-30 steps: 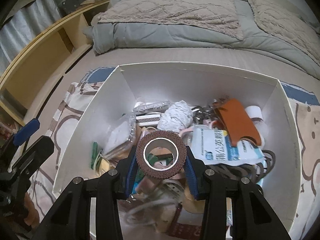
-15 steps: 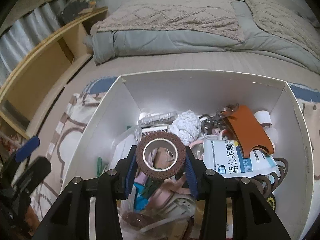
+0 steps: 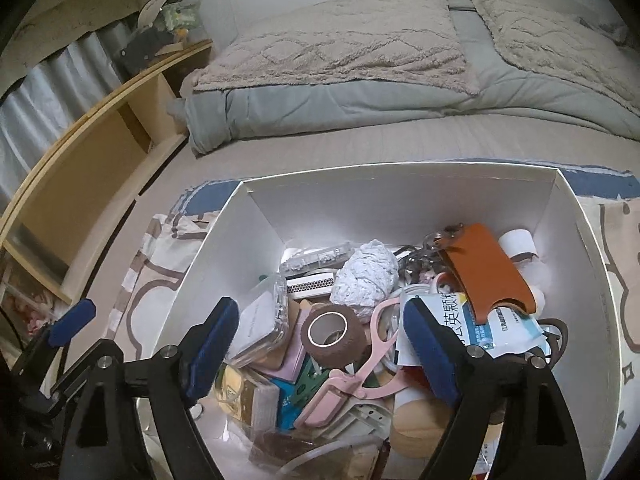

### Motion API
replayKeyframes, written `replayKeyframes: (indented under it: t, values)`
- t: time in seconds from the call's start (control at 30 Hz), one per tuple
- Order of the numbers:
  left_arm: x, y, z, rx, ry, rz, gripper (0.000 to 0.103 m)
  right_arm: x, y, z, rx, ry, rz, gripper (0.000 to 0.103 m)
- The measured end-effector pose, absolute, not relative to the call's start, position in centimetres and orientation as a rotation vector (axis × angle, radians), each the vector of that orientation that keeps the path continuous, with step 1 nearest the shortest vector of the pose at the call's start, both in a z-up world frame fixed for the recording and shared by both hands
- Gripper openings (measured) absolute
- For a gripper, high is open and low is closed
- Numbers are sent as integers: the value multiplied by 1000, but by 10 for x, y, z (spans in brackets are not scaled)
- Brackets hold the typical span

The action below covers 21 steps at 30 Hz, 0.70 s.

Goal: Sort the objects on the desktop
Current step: 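Lower the brown tape roll into the white box and open the right gripper, then pull both open tools back from the box toward the items on the rug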

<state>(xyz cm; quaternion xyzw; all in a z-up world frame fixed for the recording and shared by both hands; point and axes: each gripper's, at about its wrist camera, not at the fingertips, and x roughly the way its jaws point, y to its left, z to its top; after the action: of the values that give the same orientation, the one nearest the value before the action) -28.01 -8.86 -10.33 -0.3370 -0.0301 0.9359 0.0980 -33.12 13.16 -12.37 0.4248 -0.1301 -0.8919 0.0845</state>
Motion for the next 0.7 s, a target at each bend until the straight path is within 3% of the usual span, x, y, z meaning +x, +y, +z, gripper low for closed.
replayKeyframes:
  t: [0.07,0.27,0.33,0.7]
  values:
    - [-280,-88,-103,-1001,-84,2772,97,-330,132,-123,1258,-390,-2658,103]
    - [-278,-87,-102,-1001,-86,2777,98,-323,132,-117,1224,-337,-2700,103]
    - [-276,-87,-102,-1001,-87,2788,103,-320,131,-115,1214,-298,-2722,103]
    - [-269,-85,-94,-994,-76,2810,103,-307,141,-105,1181,-289,-2743,103]
